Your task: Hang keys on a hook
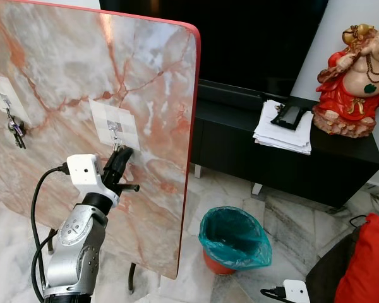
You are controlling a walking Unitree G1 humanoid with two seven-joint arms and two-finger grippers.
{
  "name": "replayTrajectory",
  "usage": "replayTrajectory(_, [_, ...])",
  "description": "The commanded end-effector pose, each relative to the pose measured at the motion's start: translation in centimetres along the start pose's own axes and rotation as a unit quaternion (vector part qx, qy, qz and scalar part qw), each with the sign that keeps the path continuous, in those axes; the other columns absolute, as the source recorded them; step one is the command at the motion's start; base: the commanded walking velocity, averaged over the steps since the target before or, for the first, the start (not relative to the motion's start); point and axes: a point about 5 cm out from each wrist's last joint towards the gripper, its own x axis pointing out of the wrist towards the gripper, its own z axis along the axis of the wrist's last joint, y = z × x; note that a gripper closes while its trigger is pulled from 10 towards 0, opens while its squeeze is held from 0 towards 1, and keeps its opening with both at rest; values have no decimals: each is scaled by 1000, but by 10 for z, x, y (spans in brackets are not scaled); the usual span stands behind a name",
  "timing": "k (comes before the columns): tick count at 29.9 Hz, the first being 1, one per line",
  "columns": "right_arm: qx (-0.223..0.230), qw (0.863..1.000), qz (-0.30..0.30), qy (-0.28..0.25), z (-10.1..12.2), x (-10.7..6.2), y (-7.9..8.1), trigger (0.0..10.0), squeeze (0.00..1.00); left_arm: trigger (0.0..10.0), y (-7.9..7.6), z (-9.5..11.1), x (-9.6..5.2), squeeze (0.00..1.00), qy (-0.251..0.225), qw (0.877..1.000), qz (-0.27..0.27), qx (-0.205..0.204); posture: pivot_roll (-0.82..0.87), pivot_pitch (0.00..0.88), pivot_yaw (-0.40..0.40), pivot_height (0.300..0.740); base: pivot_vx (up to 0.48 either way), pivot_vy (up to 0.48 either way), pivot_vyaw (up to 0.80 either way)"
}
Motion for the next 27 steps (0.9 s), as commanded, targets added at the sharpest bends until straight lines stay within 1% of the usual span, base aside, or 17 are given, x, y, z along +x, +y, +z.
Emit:
replayTrajectory(1, [-2,1000,-4,-2,2,0,-4,10000,0,10000,-1,-3,-3,0,13,1000,0,-7,42,0,-90,740,0,0,0])
replayTrajectory(4, [-2,1000,-5,-2,2,0,-4,10000,0,10000,1,-4,-3,0,16,1000,7,-1,41,0,-92,740,0,0,0])
replayTrajectory(5, [-2,1000,-5,-2,2,0,-4,10000,0,10000,2,-4,-3,678,16,1000,10,2,41,0,-91,740,0,0,0])
replayTrajectory(6, [-2,1000,-5,-3,2,0,-4,10000,0,10000,2,-3,-2,1000,14,1000,12,2,42,0,-92,740,0,0,0])
replayTrajectory(21, [0,1000,-3,-3,2,0,-4,10000,0,10000,1,2,-4,1000,4,1000,10,-2,43,0,-92,740,0,0,0])
replayTrajectory(25, [0,1000,-3,-3,2,0,-4,10000,0,10000,5,2,-7,1000,5,1000,19,4,43,0,-92,740,0,0,0])
replayTrajectory(27, [1,1000,-3,-3,1,0,-4,10000,0,10000,12,1,-16,1000,6,999,35,10,45,0,-88,740,0,0,0])
